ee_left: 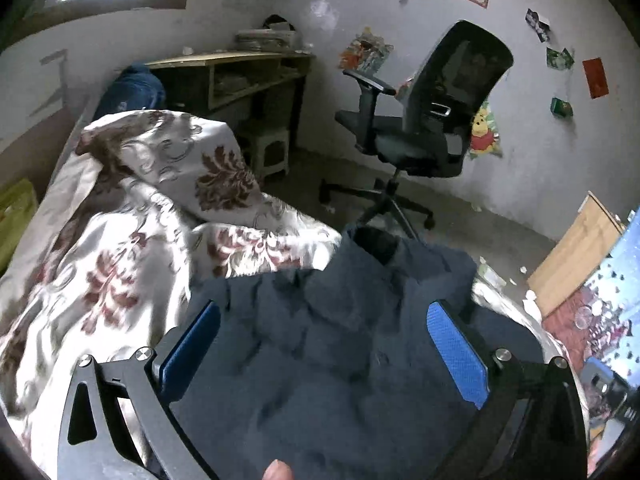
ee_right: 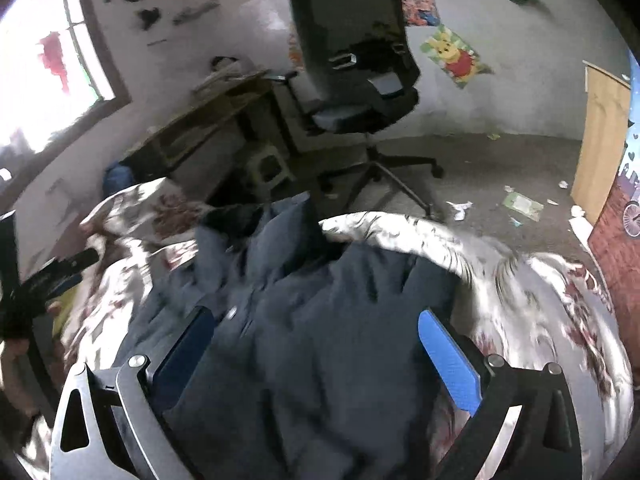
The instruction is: Fold large clothes
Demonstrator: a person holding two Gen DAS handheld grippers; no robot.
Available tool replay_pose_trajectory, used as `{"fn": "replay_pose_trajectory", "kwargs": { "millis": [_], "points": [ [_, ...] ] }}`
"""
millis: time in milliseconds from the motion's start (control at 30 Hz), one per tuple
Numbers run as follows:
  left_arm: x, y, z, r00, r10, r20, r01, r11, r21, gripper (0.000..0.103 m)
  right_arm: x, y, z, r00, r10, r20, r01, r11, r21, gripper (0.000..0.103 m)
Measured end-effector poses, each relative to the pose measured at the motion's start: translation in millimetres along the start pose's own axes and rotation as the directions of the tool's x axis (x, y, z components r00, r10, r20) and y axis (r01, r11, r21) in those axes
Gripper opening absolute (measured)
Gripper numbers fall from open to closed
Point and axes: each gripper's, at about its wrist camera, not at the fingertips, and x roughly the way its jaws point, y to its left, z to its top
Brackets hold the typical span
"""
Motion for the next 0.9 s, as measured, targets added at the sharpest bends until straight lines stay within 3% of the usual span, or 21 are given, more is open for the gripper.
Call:
{"fn": "replay_pose_trajectory", "kwargs": {
  "millis": [200,267,367,433,533,633,700,767,833,900],
  "points": [
    [79,17,22,0.995,-0.081,-0.06,0.083,0.996,0.03,0.102,81,8,54,1.0,-0.008,-0.01,0.009,0.996,0.092,0.101],
    [100,14,30,0.995,-0.076,-0.059,0.079,0.995,0.061,0.102,107,13,70,1.0,-0.02,-0.017,0.021,0.994,0.106,0.098],
    [126,8,37,0.992,-0.094,-0.08,0.102,0.99,0.102,0.101,140,18,83,0.998,-0.039,-0.056,0.046,0.99,0.135,0.087],
    [139,6,39,0.99,-0.107,-0.092,0.117,0.988,0.104,0.101,161,20,85,0.994,-0.064,-0.093,0.078,0.986,0.146,0.074],
    [159,2,40,0.989,-0.079,-0.125,0.093,0.989,0.117,0.098,185,18,84,0.985,-0.1,-0.14,0.123,0.977,0.174,0.066],
    [176,-2,41,0.986,-0.048,-0.158,0.071,0.987,0.145,0.076,200,16,80,0.978,-0.134,-0.159,0.164,0.967,0.193,0.06],
    [188,-1,42,0.981,-0.053,-0.188,0.076,0.99,0.119,0.053,206,15,81,0.977,-0.142,-0.16,0.172,0.965,0.197,0.052],
    [199,3,42,0.967,-0.098,-0.236,0.114,0.992,0.058,0.019,208,18,82,0.978,-0.137,-0.156,0.168,0.965,0.203,0.039],
    [206,8,43,0.948,-0.167,-0.272,0.171,0.985,-0.009,0.009,207,21,83,0.979,-0.129,-0.157,0.159,0.967,0.2,0.024],
    [202,13,43,0.946,-0.186,-0.265,0.186,0.982,-0.024,0.006,203,25,83,0.979,-0.127,-0.157,0.155,0.971,0.182,0.016]
  ]
}}
